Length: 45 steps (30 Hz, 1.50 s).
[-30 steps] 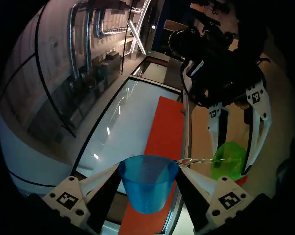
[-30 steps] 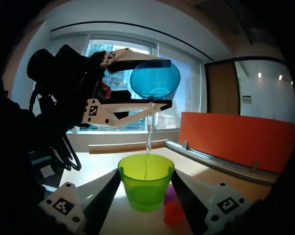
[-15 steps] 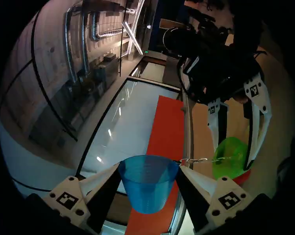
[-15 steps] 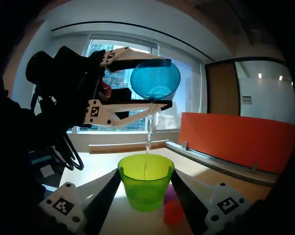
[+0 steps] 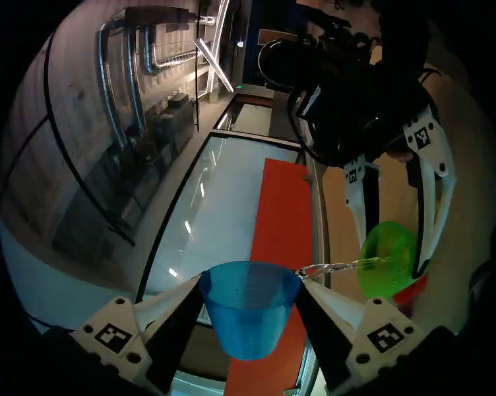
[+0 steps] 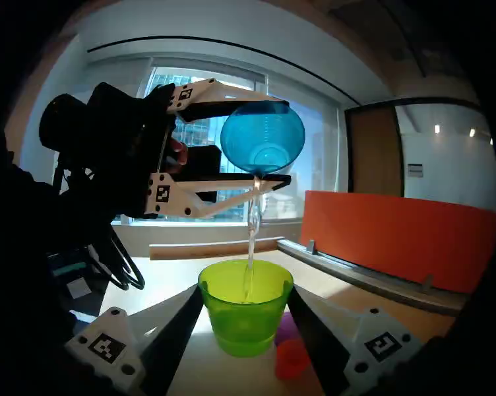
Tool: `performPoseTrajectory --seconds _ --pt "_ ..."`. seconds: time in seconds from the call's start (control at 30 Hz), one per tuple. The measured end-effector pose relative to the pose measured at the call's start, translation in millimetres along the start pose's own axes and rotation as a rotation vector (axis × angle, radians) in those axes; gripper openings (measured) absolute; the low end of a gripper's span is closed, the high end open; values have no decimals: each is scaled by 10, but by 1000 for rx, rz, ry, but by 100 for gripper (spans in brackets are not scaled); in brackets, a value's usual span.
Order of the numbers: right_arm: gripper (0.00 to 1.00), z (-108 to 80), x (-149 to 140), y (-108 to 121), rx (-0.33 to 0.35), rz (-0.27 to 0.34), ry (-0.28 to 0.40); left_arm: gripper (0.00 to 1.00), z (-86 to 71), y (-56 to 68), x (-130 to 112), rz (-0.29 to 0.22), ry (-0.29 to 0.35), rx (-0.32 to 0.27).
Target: Pour water
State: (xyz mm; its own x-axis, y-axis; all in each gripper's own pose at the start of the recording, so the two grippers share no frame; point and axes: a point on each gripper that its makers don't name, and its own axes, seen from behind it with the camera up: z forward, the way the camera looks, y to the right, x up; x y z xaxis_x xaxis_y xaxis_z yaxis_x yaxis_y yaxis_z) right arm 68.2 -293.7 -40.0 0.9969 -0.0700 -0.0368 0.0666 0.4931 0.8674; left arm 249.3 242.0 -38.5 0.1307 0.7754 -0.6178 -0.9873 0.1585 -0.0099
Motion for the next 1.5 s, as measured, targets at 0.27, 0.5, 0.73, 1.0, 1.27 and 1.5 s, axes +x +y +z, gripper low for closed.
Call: performPoseTrajectory --seconds 0.27,0.5,0.73,1.0,1.27,1.5 --pt "90 -14 8 19 -5 -1 -1 88 -1 -7 16 27 3 5" --pt "90 -11 23 22 -5 -1 3 88 -7 -61 21 59 6 13" --pt "90 -8 24 27 -8 1 6 88 0 -66 29 96 7 14" --pt "90 -18 45 33 -10 0 9 88 -14 -73 61 142 7 20" --pt "90 -28 63 39 -12 1 14 88 -20 -100 113 200 10 26" --pt "90 -37 65 48 -11 4 18 88 -15 -83 137 242 10 30"
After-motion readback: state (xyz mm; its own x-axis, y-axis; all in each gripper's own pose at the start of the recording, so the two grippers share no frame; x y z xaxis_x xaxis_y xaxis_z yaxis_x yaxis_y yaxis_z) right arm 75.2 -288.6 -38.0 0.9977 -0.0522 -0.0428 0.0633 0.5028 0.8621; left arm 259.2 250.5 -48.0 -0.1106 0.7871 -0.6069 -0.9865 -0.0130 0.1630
